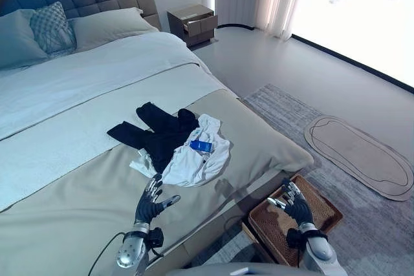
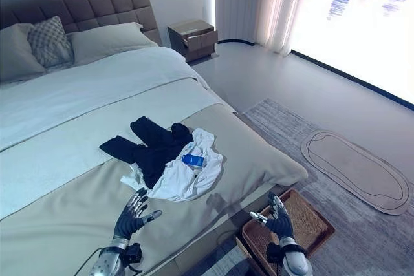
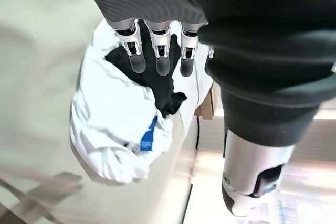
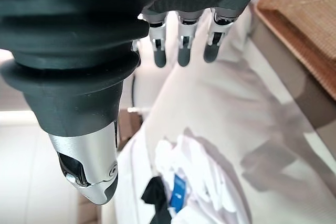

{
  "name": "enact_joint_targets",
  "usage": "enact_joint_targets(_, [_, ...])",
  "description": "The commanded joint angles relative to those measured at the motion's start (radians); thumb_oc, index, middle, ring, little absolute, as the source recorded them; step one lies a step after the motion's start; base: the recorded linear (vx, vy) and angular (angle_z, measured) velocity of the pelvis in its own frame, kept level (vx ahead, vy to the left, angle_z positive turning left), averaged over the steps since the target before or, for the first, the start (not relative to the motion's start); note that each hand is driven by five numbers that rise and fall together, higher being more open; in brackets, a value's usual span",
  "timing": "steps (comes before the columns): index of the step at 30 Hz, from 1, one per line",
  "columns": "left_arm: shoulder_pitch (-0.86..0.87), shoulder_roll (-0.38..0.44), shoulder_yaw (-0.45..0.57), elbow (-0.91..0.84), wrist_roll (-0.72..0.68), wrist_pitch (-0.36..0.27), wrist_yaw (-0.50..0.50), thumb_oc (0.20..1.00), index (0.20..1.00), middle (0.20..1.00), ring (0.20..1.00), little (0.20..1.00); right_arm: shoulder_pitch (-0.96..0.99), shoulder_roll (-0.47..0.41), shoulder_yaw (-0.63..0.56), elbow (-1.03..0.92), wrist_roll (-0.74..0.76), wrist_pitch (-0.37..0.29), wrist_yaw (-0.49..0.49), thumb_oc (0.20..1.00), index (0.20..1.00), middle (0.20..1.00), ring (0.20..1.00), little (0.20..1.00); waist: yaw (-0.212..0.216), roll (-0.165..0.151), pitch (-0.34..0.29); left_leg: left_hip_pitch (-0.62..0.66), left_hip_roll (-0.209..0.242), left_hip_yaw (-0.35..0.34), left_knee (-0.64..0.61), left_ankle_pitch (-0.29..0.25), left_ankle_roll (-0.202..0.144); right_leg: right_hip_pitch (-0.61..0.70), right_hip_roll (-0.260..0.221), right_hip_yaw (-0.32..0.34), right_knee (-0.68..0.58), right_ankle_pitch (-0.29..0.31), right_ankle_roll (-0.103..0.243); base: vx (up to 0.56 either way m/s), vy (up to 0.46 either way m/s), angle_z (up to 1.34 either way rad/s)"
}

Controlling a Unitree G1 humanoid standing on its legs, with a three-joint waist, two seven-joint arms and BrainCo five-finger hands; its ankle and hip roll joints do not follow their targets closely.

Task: Pick up clothes into the bucket

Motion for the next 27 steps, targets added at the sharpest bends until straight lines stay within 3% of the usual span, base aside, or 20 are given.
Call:
enact_joint_targets(1, [-0.08, 0.076, 0.044, -0.081, 0.109, -0.078, 0.079, 1.0, 1.0, 1.0, 1.0, 1.0, -0.082, 0.001, -0.013, -0.063, -0.018, -0.046, -0.011, 1.0, 1.0, 1.0, 1.0, 1.0, -0.003, -0.073, 0.066, -0.049, -0.019, -0.021, 0.052, -0.034, -0.003, -0.03, -0.059, 0.058, 0.007, 0.035, 0.05, -0.08, 0.027, -0.15])
enact_joint_targets(11, [-0.343, 0.15, 0.047, -0.031, 0.326, -0.072, 0.304, 1.0, 1.0, 1.0, 1.0, 1.0, -0.239, -0.037, 0.016, -0.107, -0.03, -0.064, -0.045, 1.0, 1.0, 1.0, 1.0, 1.0, -0.021, -0.09, 0.17, -0.311, -0.043, 0.013, 0.246, -0.082, 0.006, -0.237, -0.104, 0.095, 0.046, 0.092, 0.063, -0.11, 0.071, -0.13])
enact_joint_targets(15, [-0.514, 0.164, 0.039, 0.082, 0.391, -0.019, 0.428, 1.0, 1.0, 1.0, 1.0, 1.0, -0.312, -0.053, 0.037, -0.136, -0.026, -0.066, -0.067, 1.0, 1.0, 1.0, 1.0, 1.0, -0.046, -0.09, 0.2, -0.424, -0.053, 0.031, 0.309, -0.094, 0.012, -0.35, -0.131, 0.118, 0.091, 0.101, 0.068, -0.06, 0.125, -0.12])
enact_joint_targets(21, [-0.657, 0.196, 0.038, 0.188, 0.431, 0.027, 0.509, 1.0, 1.0, 1.0, 1.0, 1.0, -0.373, -0.079, 0.033, -0.156, -0.03, -0.072, -0.092, 1.0, 1.0, 1.0, 1.0, 1.0, -0.078, -0.092, 0.243, -0.539, -0.061, 0.045, 0.387, -0.116, 0.015, -0.47, -0.148, 0.141, 0.148, 0.108, 0.072, -0.07, 0.099, -0.05])
enact_joint_targets(27, [-0.826, 0.312, 0.006, 0.288, 0.526, 0.101, 0.565, 1.0, 1.0, 1.0, 1.0, 1.0, -0.408, -0.113, 0.008, -0.158, -0.015, -0.087, -0.101, 1.0, 1.0, 1.0, 1.0, 1.0, -0.108, -0.086, 0.273, -0.681, -0.053, 0.041, 0.498, -0.154, 0.018, -0.62, -0.156, 0.167, 0.256, 0.077, 0.067, -0.05, 0.053, -0.1])
